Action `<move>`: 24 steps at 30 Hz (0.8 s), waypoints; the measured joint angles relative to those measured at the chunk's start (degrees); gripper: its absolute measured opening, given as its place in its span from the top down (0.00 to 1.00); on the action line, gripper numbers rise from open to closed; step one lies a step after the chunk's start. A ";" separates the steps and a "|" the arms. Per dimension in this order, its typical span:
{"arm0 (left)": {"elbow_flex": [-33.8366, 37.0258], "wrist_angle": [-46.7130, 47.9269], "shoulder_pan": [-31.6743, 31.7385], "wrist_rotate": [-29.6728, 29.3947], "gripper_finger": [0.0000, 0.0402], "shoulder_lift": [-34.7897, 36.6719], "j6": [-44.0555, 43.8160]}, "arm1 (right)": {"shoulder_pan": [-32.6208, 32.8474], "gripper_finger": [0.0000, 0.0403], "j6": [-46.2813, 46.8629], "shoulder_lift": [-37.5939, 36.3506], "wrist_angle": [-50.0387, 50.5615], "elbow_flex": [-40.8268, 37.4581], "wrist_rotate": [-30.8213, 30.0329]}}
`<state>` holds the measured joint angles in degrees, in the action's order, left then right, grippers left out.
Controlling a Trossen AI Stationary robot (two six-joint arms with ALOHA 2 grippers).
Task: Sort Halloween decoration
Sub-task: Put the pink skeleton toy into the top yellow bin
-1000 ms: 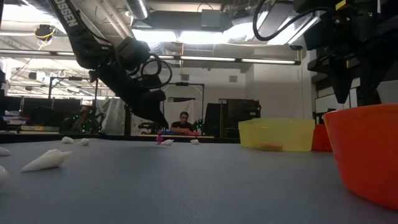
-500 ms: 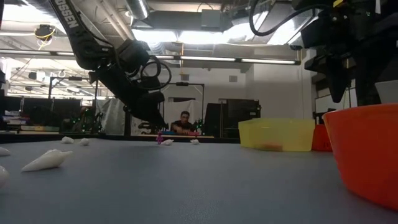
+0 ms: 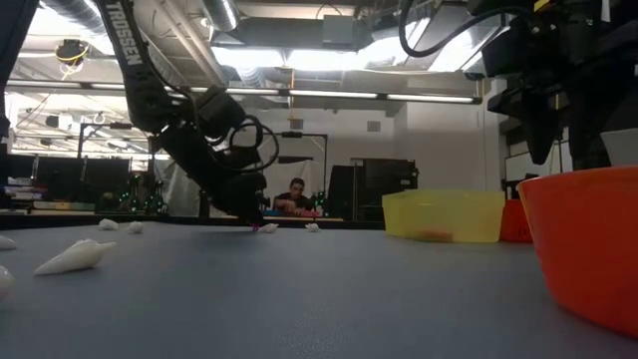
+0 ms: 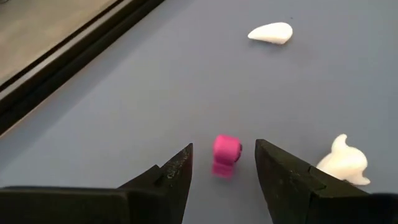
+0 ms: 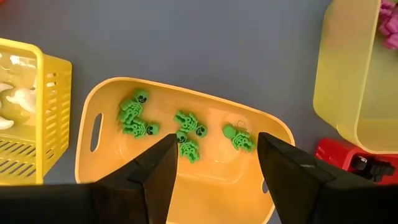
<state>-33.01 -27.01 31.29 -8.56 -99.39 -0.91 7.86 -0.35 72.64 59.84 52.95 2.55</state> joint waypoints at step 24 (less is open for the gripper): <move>-0.02 -1.01 1.33 2.30 0.86 0.00 0.00 | 0.00 0.45 0.03 0.00 -0.19 0.00 0.00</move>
<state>-33.04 -28.02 32.62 -6.26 -99.39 -0.91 7.86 -0.32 72.64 59.65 52.95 2.56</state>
